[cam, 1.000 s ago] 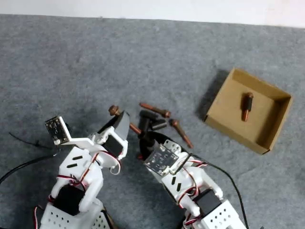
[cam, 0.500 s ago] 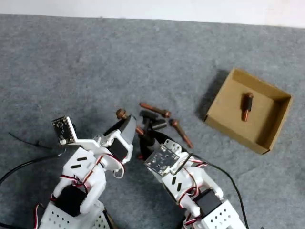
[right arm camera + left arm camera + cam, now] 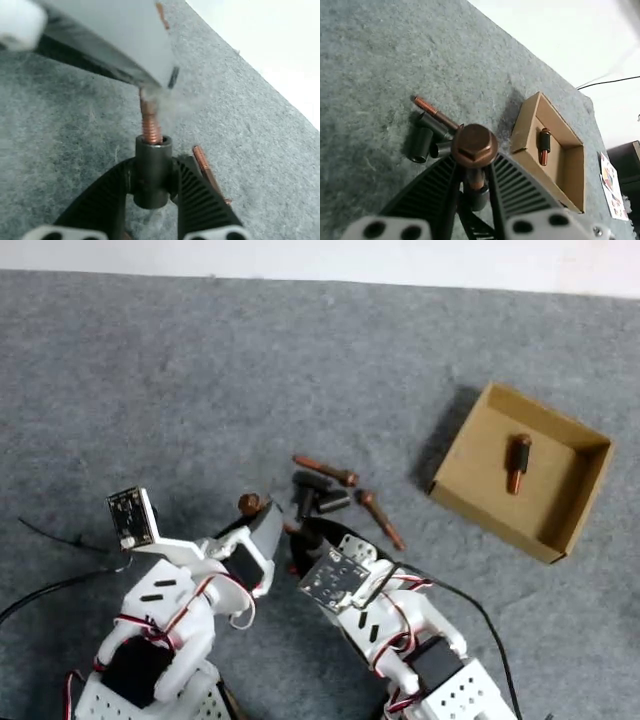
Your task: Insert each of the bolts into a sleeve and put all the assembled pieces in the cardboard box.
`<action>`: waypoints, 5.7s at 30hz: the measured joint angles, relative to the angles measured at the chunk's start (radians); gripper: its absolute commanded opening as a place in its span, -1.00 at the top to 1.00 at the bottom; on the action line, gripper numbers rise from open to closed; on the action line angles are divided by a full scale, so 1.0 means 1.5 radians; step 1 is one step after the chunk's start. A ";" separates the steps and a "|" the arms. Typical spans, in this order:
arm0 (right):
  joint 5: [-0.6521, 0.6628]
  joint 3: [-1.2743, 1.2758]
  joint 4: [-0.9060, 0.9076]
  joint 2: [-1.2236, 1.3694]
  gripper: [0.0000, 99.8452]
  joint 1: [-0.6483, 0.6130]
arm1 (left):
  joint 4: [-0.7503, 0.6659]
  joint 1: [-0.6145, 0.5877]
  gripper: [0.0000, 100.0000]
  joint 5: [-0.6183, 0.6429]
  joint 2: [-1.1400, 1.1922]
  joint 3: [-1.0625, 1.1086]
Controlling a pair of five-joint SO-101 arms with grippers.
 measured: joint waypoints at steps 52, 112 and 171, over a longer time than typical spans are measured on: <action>-0.208 0.001 -0.143 0.000 0.99 0.375 | -0.169 -0.285 -0.30 0.043 0.008 0.153; -0.182 -0.170 0.085 0.409 0.47 0.107 | -0.171 -0.284 -0.30 0.019 0.008 0.177; -0.111 -0.337 -0.098 0.894 0.47 0.229 | -0.171 -0.284 -0.30 0.019 0.008 0.177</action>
